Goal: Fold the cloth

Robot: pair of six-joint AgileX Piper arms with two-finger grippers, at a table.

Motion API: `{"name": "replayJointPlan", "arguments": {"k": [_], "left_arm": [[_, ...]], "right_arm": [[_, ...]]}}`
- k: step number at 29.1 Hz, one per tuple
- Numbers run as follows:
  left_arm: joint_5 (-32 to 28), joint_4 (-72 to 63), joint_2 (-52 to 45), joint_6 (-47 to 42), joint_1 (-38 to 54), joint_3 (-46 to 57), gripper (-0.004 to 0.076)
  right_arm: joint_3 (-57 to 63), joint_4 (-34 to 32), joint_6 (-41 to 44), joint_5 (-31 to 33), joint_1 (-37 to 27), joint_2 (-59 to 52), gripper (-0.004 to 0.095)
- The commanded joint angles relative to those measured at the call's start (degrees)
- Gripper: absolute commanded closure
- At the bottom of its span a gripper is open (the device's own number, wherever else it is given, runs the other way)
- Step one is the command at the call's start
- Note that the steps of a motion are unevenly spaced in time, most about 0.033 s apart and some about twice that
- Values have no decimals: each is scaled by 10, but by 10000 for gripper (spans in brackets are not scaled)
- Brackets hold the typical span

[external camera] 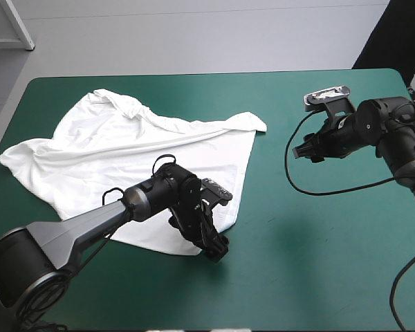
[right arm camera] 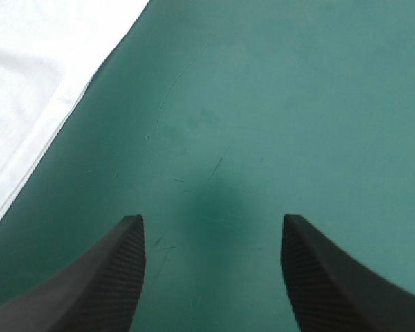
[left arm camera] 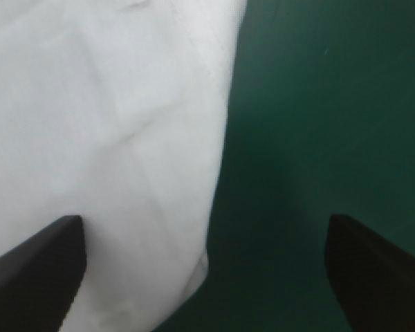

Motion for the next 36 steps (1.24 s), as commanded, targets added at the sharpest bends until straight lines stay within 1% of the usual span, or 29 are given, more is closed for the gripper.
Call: {"name": "replayJointPlan", "arguments": {"k": [1, 5, 6, 9, 14, 15, 18, 23, 27, 30, 31, 33, 36], "left_arm": [[-38, -1, -31, -20, -7, 14, 111], [-68, 43, -31, -34, -7, 52, 311], [-83, 44, -31, -34, -7, 65, 360], [-112, 38, -31, -34, -7, 99, 476], [-115, 45, -34, -33, -7, 115, 686], [-115, 45, -37, -33, -7, 115, 703], [-112, 44, -56, -33, -7, 115, 703], [-95, 52, -99, -38, -7, 109, 703], [-81, 84, -132, -82, -7, 109, 705], [-65, 102, -139, -105, -7, 109, 705], [-46, 101, -140, -109, -7, 109, 705], [-31, 90, -140, -112, -7, 109, 705], [-31, 87, -140, -114, -7, 109, 705]], "right_arm": [[-14, 5, -1, -25, -2, -15, 354], [-14, 4, -1, -25, -2, -15, 354], [-14, 4, -1, -25, -2, -15, 354], [-14, 6, -1, -28, -2, -14, 354], [-26, 15, -1, -52, -2, 5, 354], [-38, 21, -3, -52, -2, 17, 354], [-76, 42, -11, -53, -2, 51, 354], [-175, 61, -34, -46, -2, 130, 354], [-261, 62, -47, -30, -2, 206, 354], [-327, 81, -53, -11, -2, 268, 354], [-370, 97, -60, 2, -2, 304, 354], [-407, 101, -62, 11, 4, 342, 354], [-446, 112, -64, 15, 11, 392, 354]]}}
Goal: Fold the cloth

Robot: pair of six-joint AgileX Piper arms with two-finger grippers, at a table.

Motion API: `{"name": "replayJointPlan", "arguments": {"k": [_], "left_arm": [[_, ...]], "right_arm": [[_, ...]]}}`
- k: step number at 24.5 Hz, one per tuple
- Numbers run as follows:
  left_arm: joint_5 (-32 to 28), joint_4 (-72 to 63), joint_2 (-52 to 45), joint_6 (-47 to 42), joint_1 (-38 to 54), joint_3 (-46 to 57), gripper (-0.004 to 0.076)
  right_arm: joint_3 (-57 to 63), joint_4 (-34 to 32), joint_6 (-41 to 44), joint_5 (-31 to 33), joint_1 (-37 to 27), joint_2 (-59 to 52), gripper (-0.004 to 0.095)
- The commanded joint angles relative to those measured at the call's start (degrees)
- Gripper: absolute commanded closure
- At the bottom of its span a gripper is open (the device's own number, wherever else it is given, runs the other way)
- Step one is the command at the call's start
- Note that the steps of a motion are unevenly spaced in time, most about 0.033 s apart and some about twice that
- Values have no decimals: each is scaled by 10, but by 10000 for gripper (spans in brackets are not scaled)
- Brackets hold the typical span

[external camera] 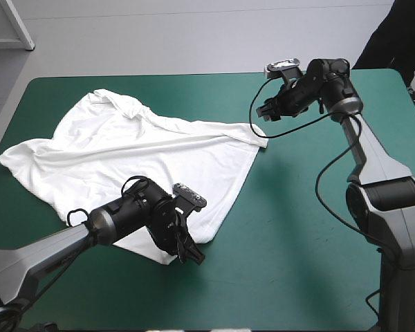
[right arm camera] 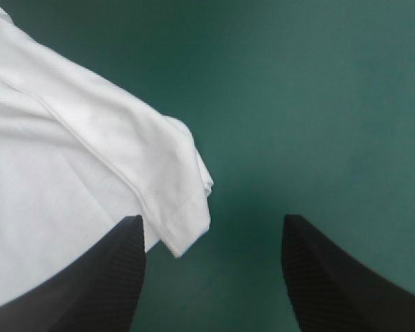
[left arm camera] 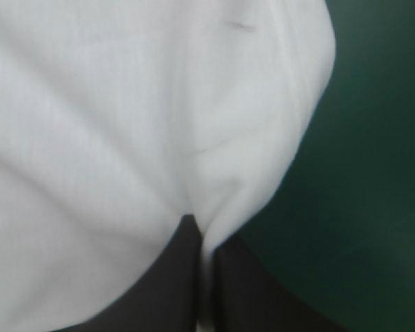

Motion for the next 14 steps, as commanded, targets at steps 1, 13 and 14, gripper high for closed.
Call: {"name": "replayJointPlan", "arguments": {"k": [1, 13, 14], "left_arm": [[4, -7, -23, -12, -3, -12, 705], [-11, -2, -23, -19, -3, -12, 705], [-22, -1, -23, -19, -3, -12, 705]], "right_arm": [[-58, 23, -9, -7, 12, 21, 354], [-67, -8, 6, -41, 45, 106, 484], [-70, -7, 5, -43, 45, 106, 610]]}}
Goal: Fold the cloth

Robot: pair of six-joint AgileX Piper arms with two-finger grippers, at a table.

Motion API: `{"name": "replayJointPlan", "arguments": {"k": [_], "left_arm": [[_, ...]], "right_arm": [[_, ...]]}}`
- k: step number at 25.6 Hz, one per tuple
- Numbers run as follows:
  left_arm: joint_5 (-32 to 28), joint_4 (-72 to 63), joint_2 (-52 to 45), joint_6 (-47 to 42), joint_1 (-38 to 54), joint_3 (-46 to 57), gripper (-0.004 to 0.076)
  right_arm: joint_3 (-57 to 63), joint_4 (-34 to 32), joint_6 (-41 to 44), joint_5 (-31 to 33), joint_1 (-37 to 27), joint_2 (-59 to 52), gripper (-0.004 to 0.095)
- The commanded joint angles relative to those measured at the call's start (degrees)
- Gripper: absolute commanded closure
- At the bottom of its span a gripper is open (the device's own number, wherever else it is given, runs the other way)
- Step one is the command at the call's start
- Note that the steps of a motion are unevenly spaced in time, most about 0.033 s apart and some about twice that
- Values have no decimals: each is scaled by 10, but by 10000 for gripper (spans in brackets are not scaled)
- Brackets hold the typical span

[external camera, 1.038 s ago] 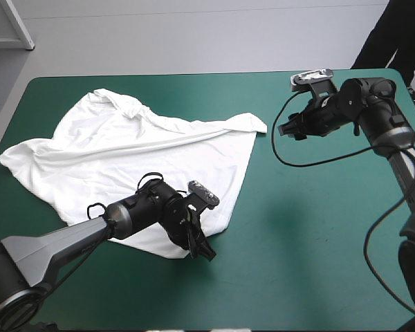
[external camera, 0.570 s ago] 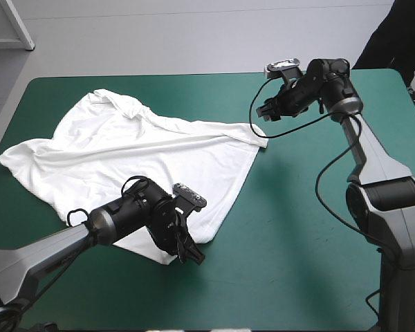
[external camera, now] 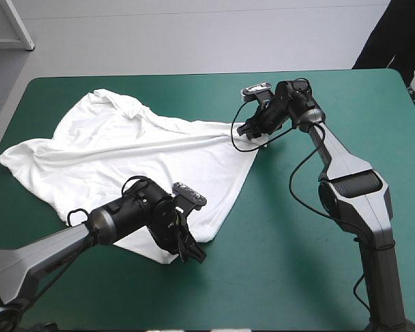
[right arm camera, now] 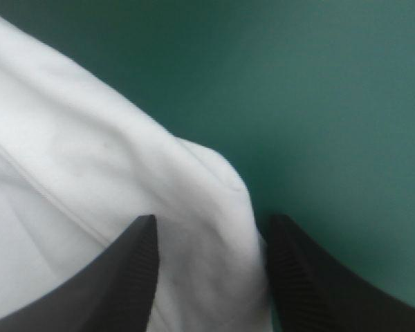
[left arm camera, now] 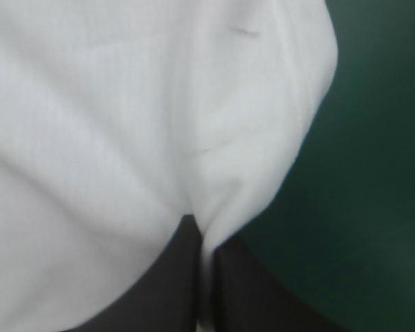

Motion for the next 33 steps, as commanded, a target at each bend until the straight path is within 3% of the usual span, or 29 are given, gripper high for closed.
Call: {"name": "replayJointPlan", "arguments": {"k": [1, 2, 4, 9, 23, 33], "left_arm": [[-20, 2, -23, -6, -3, -12, 705], [-28, 12, -23, -6, -3, -12, 705], [-29, 30, -24, -10, -3, -12, 705], [-8, 89, -24, -34, -3, -40, 705], [173, 299, -24, -13, -3, -410, 705], [172, 439, -29, 45, -3, -630, 705]], "right_arm": [[-21, 5, 1, -14, -1, -29, 689], [-32, 6, 1, -11, -1, -29, 846], [-51, 6, 2, -6, -2, -29, 921], [-141, -1, 27, 35, -2, -41, 925], [-268, -30, 51, 51, -2, -159, 925], [-347, -28, 52, 23, -2, -259, 925]]}}
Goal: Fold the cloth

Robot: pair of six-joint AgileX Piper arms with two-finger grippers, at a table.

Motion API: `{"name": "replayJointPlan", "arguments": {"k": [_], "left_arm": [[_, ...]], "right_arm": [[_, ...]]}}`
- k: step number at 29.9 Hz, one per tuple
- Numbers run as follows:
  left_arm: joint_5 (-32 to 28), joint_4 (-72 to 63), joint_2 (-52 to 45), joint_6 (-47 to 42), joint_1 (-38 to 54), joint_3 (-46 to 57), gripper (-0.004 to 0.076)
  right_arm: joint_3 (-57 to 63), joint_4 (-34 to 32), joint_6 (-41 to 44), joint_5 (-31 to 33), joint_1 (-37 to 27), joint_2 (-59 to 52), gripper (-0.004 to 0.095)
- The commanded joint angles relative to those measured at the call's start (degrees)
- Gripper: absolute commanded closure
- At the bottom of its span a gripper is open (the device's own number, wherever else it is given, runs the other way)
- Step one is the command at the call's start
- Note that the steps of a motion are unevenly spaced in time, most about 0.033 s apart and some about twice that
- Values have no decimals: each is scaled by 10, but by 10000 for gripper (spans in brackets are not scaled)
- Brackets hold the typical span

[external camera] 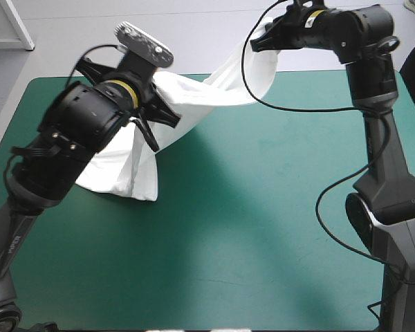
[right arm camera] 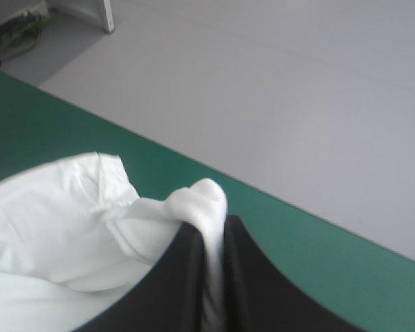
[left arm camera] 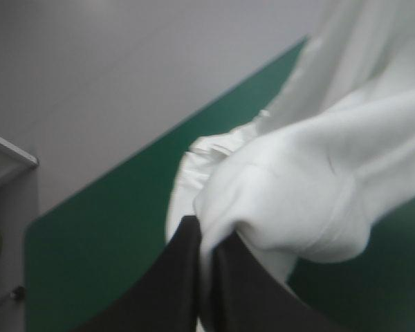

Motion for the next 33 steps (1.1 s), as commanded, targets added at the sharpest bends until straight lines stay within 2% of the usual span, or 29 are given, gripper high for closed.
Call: {"name": "replayJointPlan", "arguments": {"k": [1, 10, 17, 21, 24, 30, 33], "left_arm": [[23, 75, -27, 30, -3, -80, 705], [-20, 172, -27, 72, -3, -239, 704], [-89, 162, -27, 125, -3, -356, 705], [-109, 154, -27, 136, -3, -400, 705], [-100, 154, -28, 149, -3, -419, 705], [-21, 129, -33, 150, -3, -423, 705], [-16, 140, -22, 150, -3, -411, 705]], "right_arm": [[-40, 0, 0, -67, -2, -83, 925], [-44, 0, -12, -125, -2, -199, 925], [-44, 0, -28, -179, -2, -285, 925], [-43, 0, -39, -194, -2, -315, 925], [-43, 0, -45, -192, -2, -324, 925], [-41, -2, -52, -184, -2, -324, 925], [-20, -10, -52, -186, -2, -312, 925]]}}
